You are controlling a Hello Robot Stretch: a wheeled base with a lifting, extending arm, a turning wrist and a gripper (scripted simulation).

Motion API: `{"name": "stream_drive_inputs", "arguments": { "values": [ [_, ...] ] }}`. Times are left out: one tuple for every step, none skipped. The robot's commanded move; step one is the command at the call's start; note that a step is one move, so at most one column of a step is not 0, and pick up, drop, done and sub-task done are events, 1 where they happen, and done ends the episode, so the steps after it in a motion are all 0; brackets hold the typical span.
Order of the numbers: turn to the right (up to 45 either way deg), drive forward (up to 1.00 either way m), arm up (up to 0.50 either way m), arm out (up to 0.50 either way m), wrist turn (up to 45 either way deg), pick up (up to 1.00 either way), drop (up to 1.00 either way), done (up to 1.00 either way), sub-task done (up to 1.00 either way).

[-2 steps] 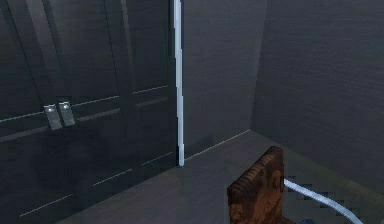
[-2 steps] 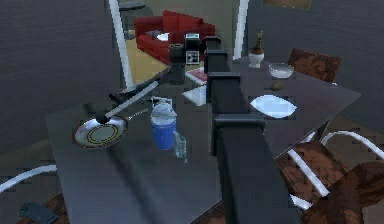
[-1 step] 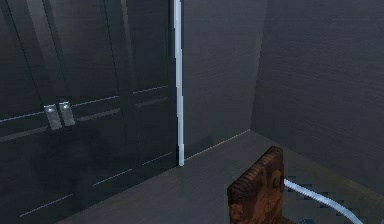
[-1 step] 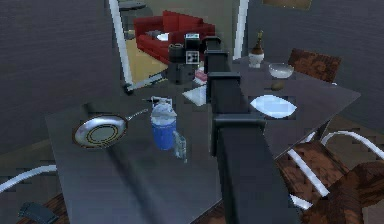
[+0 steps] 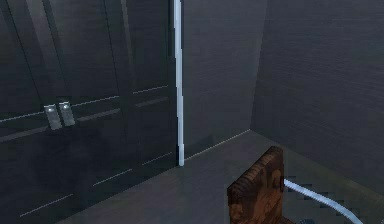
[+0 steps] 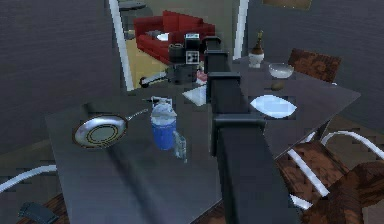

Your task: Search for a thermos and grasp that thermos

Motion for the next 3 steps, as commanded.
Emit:
{"name": "stream_drive_inputs", "arguments": {
  "values": [
    [0.0, 0.0, -0.28, 0.0, 0.0, 0.0, 0.0, 0.0, 0.0],
    [0.0, 0.0, 0.0, 0.0, 0.0, 1.0, 0.0, 0.0, 0.0],
    [0.0, 0.0, 0.1, 0.0, 0.0, 0.0, 0.0, 0.0, 0.0]
  ]
}}
